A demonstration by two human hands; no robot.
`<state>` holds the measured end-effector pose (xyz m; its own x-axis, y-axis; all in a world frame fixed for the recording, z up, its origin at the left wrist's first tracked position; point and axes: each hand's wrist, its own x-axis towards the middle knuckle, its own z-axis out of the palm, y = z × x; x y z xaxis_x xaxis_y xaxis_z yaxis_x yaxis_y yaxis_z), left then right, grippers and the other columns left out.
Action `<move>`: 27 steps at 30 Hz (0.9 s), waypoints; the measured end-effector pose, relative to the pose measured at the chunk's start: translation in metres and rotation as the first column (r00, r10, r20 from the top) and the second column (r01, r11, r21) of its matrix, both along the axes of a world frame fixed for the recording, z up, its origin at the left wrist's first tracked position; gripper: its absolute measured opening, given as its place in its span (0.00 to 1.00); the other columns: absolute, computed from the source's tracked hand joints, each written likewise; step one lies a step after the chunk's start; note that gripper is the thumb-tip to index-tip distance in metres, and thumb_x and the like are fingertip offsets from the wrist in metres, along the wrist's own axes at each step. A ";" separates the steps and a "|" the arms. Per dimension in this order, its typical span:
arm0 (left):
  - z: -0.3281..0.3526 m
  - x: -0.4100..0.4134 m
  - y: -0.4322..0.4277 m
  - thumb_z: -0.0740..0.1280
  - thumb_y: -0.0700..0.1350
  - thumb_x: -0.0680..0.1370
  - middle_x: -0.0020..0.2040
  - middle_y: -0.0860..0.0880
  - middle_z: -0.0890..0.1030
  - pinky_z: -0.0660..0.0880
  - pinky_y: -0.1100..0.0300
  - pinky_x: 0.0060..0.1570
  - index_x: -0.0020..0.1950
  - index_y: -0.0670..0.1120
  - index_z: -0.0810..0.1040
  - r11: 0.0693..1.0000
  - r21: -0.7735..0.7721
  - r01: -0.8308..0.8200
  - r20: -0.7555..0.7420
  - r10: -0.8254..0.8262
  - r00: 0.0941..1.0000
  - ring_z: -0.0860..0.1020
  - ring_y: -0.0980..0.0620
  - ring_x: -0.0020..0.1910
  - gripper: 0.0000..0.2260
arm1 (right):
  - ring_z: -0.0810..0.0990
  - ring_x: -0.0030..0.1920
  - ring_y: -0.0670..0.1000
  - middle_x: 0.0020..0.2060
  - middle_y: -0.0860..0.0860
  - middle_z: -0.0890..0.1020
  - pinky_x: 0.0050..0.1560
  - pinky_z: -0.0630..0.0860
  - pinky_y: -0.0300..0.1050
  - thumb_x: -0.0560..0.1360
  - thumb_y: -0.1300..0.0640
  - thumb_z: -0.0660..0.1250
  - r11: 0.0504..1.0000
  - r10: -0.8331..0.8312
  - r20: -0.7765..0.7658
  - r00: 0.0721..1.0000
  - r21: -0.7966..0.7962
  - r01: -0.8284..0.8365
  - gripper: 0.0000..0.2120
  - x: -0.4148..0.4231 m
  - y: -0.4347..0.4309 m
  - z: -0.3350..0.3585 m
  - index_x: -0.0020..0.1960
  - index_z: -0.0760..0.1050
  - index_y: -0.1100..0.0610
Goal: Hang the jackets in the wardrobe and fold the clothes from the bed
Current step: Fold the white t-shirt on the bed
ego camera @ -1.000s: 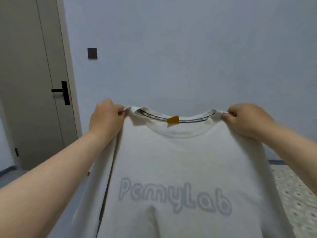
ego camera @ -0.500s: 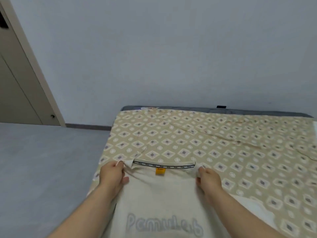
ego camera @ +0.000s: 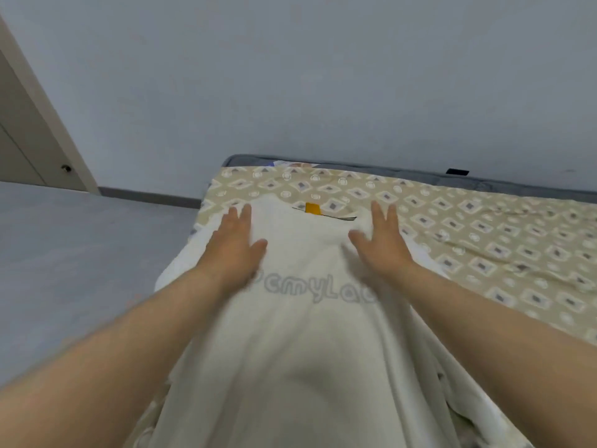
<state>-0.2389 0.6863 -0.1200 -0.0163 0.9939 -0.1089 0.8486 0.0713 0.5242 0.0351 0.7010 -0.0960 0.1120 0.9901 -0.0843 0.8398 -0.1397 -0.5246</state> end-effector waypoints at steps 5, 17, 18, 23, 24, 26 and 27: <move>-0.069 -0.018 -0.079 0.36 0.63 0.76 0.82 0.47 0.46 0.42 0.48 0.77 0.82 0.52 0.49 0.994 -0.057 0.092 -0.351 -0.106 0.930 0.44 0.48 0.80 0.35 | 0.45 0.80 0.57 0.81 0.55 0.46 0.77 0.42 0.57 0.77 0.37 0.31 0.958 0.283 0.502 0.817 -0.183 -0.220 0.37 -0.003 -0.091 -0.075 0.82 0.46 0.51; -0.054 -0.038 -0.340 0.52 0.64 0.77 0.76 0.44 0.67 0.62 0.46 0.71 0.77 0.44 0.65 0.973 -0.117 -0.198 -0.212 0.170 0.962 0.64 0.43 0.75 0.35 | 0.52 0.80 0.54 0.80 0.54 0.53 0.77 0.46 0.45 0.83 0.48 0.52 0.974 0.202 0.264 0.943 -0.159 -0.164 0.28 0.042 -0.317 -0.059 0.81 0.54 0.55; -0.050 -0.040 -0.364 0.58 0.63 0.77 0.73 0.43 0.71 0.67 0.46 0.67 0.74 0.44 0.68 0.961 -0.131 -0.244 -0.217 0.212 0.953 0.68 0.42 0.71 0.32 | 0.55 0.79 0.54 0.80 0.55 0.56 0.77 0.50 0.45 0.83 0.48 0.55 0.985 0.135 0.237 0.962 -0.134 -0.106 0.28 0.047 -0.343 -0.058 0.80 0.56 0.56; -0.018 -0.060 -0.421 0.64 0.67 0.73 0.58 0.45 0.79 0.75 0.53 0.51 0.60 0.46 0.73 0.867 -0.323 -0.380 -0.219 0.322 0.921 0.78 0.43 0.54 0.27 | 0.73 0.65 0.58 0.67 0.58 0.74 0.66 0.71 0.52 0.79 0.47 0.63 0.935 -0.307 0.033 0.951 -0.173 0.308 0.28 0.054 -0.431 -0.044 0.74 0.64 0.61; -0.012 -0.059 -0.425 0.63 0.66 0.74 0.58 0.47 0.80 0.74 0.55 0.50 0.58 0.49 0.74 0.866 -0.378 -0.328 -0.221 0.260 0.940 0.78 0.45 0.53 0.23 | 0.76 0.61 0.59 0.63 0.58 0.77 0.62 0.73 0.51 0.78 0.48 0.63 0.905 -0.384 -0.037 0.922 -0.214 0.368 0.26 0.054 -0.439 -0.038 0.71 0.67 0.61; -0.004 -0.048 -0.433 0.65 0.57 0.76 0.61 0.46 0.80 0.72 0.58 0.50 0.57 0.50 0.76 0.860 -0.452 -0.236 -0.148 0.188 0.971 0.78 0.46 0.56 0.14 | 0.78 0.58 0.59 0.60 0.57 0.80 0.58 0.75 0.49 0.77 0.50 0.64 0.881 -0.406 -0.105 0.908 -0.311 0.358 0.22 0.056 -0.449 -0.028 0.67 0.72 0.61; -0.002 -0.041 -0.438 0.65 0.51 0.78 0.63 0.44 0.79 0.70 0.58 0.51 0.59 0.47 0.78 0.863 -0.459 -0.211 -0.103 0.184 0.978 0.77 0.44 0.59 0.13 | 0.78 0.59 0.59 0.60 0.57 0.80 0.57 0.74 0.48 0.76 0.51 0.64 0.876 -0.391 -0.122 0.912 -0.353 0.328 0.23 0.058 -0.454 -0.026 0.67 0.72 0.61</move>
<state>-0.2799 0.2484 -0.1225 -0.2260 0.8035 -0.5507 0.8170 0.4642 0.3420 0.0930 0.2474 -0.1224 0.4062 0.8003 -0.4411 0.5918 -0.5982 -0.5403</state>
